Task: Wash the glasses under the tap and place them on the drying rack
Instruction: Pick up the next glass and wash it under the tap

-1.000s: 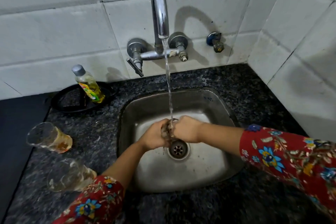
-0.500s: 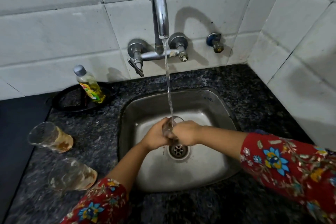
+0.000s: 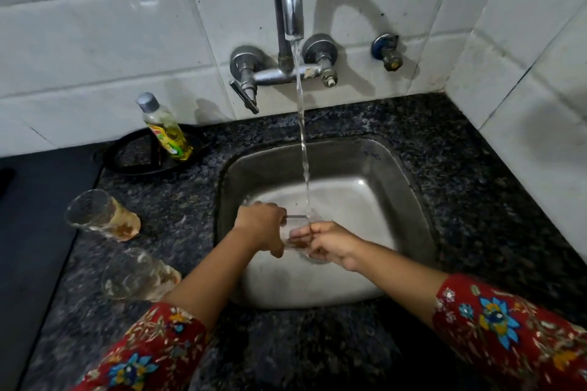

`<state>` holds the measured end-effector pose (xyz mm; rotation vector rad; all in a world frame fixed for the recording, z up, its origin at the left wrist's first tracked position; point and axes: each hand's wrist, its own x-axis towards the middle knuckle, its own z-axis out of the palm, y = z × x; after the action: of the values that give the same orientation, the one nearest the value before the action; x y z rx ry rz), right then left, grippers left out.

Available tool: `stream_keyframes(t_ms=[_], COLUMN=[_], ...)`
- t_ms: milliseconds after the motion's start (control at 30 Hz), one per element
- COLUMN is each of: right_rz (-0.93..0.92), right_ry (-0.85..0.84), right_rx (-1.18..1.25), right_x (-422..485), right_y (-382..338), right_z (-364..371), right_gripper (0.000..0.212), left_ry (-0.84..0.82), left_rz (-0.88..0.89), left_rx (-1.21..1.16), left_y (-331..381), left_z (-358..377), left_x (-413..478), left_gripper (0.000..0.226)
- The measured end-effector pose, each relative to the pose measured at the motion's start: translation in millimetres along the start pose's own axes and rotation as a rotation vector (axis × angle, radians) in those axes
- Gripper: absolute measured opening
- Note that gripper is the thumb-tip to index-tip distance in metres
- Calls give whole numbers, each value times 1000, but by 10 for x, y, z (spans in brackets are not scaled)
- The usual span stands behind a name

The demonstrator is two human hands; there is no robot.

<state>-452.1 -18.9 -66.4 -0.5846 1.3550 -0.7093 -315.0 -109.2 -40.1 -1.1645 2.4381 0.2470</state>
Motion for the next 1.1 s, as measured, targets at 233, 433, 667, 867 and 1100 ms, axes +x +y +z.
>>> stream_keyframes(t_ms=[233, 433, 667, 867, 1100], right_rz=[194, -342, -1040, -988, -1045], right_ry=[96, 234, 367, 523, 390], right_rx=[162, -150, -1456, -1448, -1293], right_x=[0, -129, -138, -38, -61], right_y=[33, -160, -399, -599, -696], right_z=[-168, -11, -316, -306, -217], right_gripper=[40, 29, 38, 31, 12], left_ry=[-71, 34, -83, 178, 104], left_rz=[-143, -90, 116, -33, 222], left_rx=[357, -424, -1557, -1574, -1480], left_y=[81, 4, 135, 501, 235], left_z=[-140, -153, 44, -34, -144], left_x=[-30, 8, 95, 188, 157], left_gripper=[63, 55, 45, 32, 38])
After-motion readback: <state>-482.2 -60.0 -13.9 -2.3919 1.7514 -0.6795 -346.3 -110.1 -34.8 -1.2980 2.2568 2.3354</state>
